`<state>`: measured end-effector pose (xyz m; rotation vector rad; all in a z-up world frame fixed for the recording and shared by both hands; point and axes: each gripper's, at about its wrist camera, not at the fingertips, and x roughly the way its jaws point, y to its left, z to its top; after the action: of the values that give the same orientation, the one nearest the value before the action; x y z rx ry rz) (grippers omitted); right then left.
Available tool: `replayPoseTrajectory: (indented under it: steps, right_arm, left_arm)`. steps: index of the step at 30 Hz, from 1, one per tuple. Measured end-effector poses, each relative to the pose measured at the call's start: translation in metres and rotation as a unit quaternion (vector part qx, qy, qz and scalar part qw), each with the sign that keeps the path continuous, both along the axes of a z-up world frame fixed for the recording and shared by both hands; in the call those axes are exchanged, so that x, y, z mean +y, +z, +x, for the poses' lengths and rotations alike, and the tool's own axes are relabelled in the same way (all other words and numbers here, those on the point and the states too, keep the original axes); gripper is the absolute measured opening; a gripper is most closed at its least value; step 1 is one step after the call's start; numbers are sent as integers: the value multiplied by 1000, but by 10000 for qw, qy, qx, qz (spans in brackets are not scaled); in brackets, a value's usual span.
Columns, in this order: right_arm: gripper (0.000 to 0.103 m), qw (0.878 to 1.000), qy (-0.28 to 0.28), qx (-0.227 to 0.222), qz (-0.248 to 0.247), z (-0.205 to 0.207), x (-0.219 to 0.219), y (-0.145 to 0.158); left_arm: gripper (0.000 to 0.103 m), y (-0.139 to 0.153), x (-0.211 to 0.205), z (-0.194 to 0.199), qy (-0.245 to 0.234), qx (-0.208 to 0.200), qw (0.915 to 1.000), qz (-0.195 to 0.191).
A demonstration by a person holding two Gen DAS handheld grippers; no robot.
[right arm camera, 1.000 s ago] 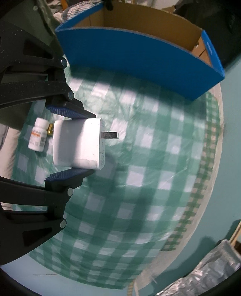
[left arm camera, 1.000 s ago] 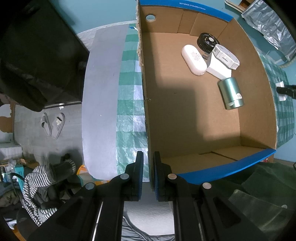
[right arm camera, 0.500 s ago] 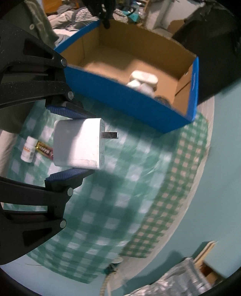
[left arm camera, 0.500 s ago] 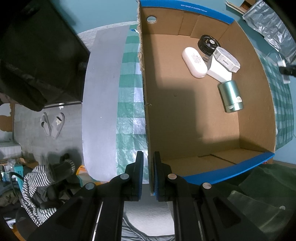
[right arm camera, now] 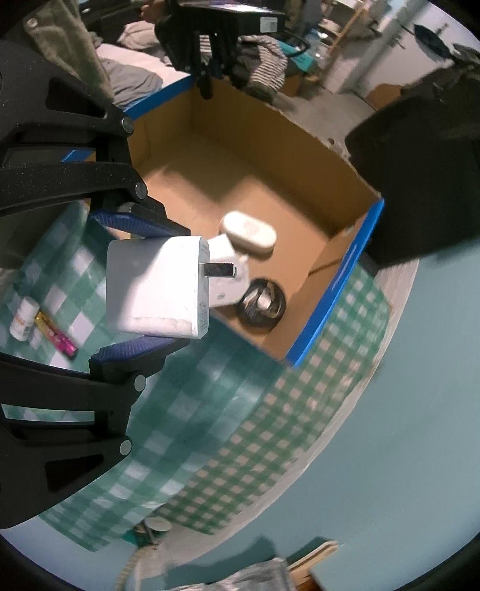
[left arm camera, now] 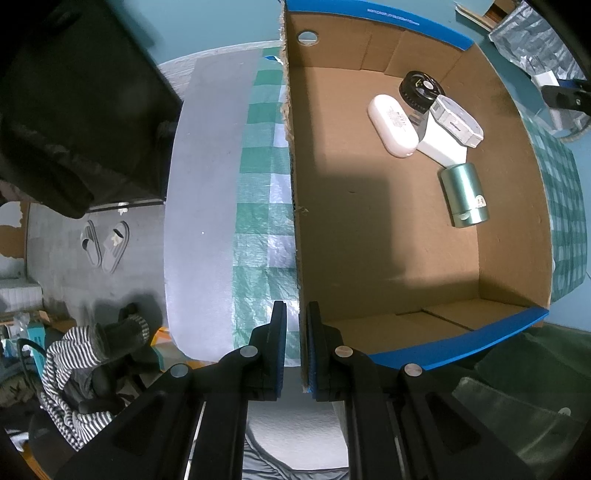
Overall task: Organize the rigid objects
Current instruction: 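Carry the white charger with the right gripper over the box and release, then move the right gripper to the pink-gold lighter and grasp it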
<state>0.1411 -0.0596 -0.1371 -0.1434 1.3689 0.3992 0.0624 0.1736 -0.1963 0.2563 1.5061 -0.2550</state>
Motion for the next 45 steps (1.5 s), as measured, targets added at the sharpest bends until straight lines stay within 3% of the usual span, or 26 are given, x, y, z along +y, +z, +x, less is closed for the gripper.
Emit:
replayPoseTrajectory:
  steps: [16,27,45]
  right_arm:
    - [49,9952,874,377,-237,-3,53,-43]
    - [49,9943,891,494,-325,-6,58,-52]
    - [49,9986,367,376,-110,-8,34,-33]
  left_arm:
    - [10,-1,3,0,62,8,10000,-33]
    - [10,-1,4,0,61,14,10000,-31]
    - [10,1,1,2,23,5,10000,2]
